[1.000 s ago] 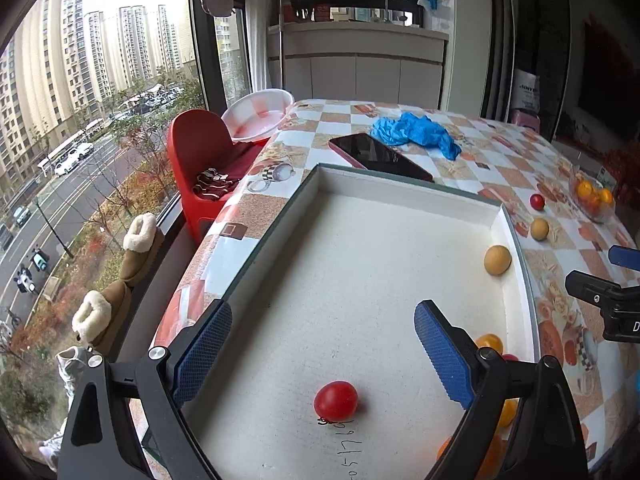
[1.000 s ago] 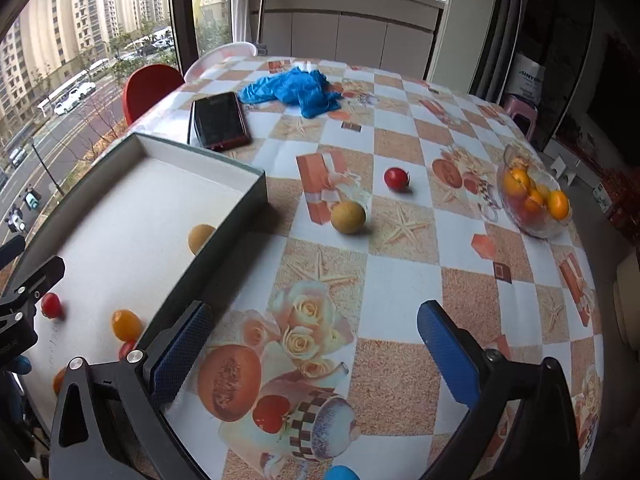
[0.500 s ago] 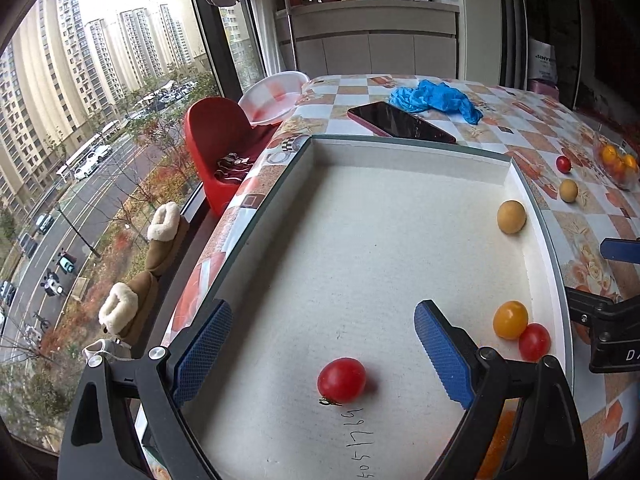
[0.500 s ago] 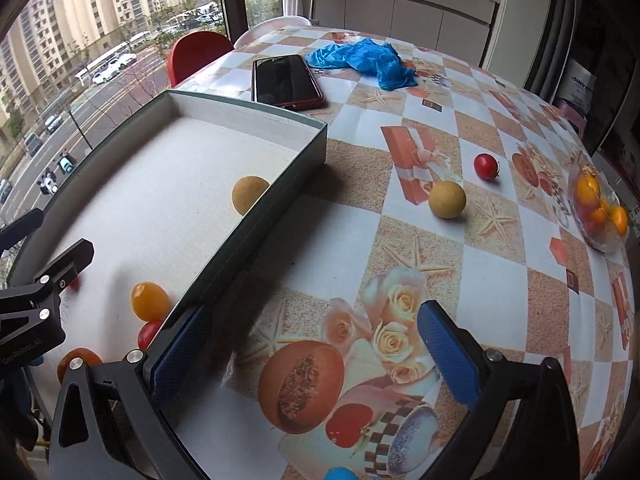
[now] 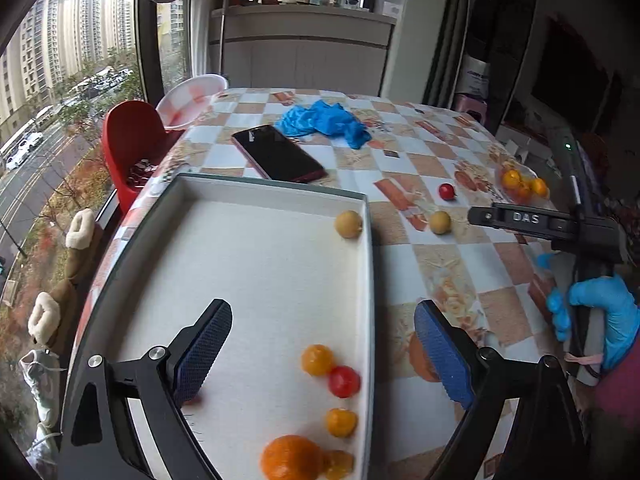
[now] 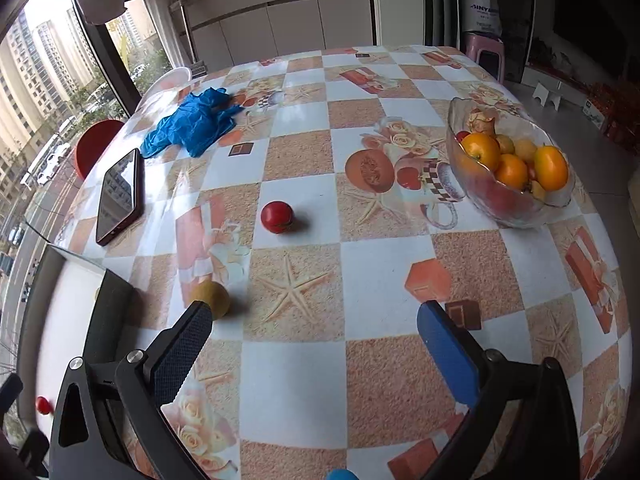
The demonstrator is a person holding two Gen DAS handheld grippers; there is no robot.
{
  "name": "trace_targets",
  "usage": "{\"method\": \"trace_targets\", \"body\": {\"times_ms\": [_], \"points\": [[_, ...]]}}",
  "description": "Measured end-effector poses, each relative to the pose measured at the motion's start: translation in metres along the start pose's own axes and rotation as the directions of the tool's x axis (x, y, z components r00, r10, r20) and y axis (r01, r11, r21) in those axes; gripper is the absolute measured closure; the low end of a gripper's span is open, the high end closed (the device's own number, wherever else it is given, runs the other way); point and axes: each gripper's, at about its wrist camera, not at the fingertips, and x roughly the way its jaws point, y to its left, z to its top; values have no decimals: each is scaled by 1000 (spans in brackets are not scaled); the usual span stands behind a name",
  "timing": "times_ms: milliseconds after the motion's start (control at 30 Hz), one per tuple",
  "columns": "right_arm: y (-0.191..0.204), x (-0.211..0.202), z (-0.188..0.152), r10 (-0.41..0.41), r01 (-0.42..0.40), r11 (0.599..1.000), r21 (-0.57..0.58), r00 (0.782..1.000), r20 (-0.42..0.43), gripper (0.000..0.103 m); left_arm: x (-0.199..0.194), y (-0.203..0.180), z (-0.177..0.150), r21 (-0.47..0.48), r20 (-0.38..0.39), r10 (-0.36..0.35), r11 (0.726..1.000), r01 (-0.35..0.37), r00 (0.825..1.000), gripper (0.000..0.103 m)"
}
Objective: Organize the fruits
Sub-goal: 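Grasp the red tomato with the right gripper while the left moves to the yellow-brown fruit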
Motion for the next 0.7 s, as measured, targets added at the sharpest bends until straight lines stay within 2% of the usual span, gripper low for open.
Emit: {"method": "trace_targets", "body": {"times_ms": [133, 167, 200, 333, 433, 467, 500, 533, 567, 700], "points": [[5, 17, 16, 9, -8, 1000, -17, 1000, 14, 3, 8, -32, 11, 30, -38, -52, 998, 53, 998, 10], [8, 21, 20, 12, -12, 1000, -26, 1000, 20, 9, 10, -39, 14, 37, -43, -54, 998, 55, 998, 10], [12, 25, 24, 13, -12, 999, -37, 1000, 23, 19, 11, -44, 17, 41, -45, -55, 998, 57, 997, 10], [25, 44, 34, 26, -25, 996, -83, 1000, 5, 36, 18, -54, 33, 51, -42, -47, 997, 49, 998, 10], [31, 49, 36, 12, -9, 992, -125, 1000, 24, 48, 27, -58, 43, 54, -41, -28, 998, 31, 999, 10], [32, 50, 37, 10, -6, 991, -137, 999, 30, 56, 31, -60, 46, 56, -42, -21, 998, 23, 999, 10], [33, 50, 37, 14, -9, 989, -146, 999, 34, 69, 34, -62, 48, 59, -43, -16, 998, 18, 999, 10], [32, 50, 37, 15, -9, 988, -156, 999, 37, 75, 37, -64, 50, 63, -42, -14, 998, 16, 999, 10], [30, 49, 36, 27, -20, 987, -159, 999, 37, 78, 41, -67, 52, 68, -42, -10, 998, 13, 999, 10], [5, 36, 27, 85, -80, 989, -122, 996, 37, 78, 59, -81, 56, 92, -46, -7, 996, 11, 999, 10]]}}
